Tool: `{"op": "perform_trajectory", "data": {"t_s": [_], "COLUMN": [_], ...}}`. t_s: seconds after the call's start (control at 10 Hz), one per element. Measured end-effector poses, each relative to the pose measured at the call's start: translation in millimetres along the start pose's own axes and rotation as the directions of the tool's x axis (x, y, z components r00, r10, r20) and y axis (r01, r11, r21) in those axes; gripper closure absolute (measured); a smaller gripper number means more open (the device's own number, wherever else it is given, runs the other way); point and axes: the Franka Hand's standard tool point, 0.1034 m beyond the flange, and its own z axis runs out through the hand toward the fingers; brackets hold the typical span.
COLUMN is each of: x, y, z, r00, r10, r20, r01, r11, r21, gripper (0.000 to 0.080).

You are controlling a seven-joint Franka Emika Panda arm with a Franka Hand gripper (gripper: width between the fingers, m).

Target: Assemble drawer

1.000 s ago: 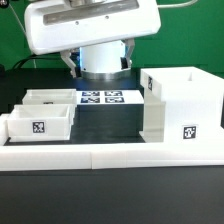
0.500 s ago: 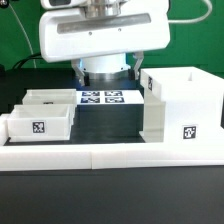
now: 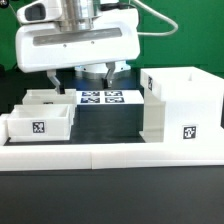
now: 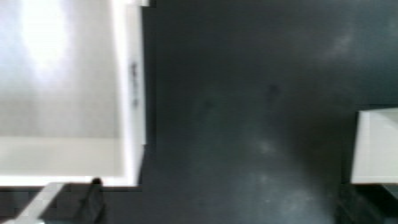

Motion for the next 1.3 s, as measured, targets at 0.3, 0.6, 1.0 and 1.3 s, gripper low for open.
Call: {"op": "perform_trajectory", "data": {"t_s": [0.3,0.6,1.0,1.3], "x": [0.3,-3.8,-26.7,-37.6], "y": [-1.8,0.8,12.0,20.4], "z": [0.4,3.4,25.1,49.2], "r00": [1.000,1.000,0.997,0.996], "r10": [-0.002,0.023,0.077,0.083], "r20": [0.001,-0.007,0.012,0.015], "r01": [0.002,-0.023,-0.076,-0.083], "r11": [1.000,1.000,0.997,0.995], "r21": [0.000,-0.009,-0.031,-0.051], "gripper": [0.0150,0.0150,0.0150,0.0150]}}
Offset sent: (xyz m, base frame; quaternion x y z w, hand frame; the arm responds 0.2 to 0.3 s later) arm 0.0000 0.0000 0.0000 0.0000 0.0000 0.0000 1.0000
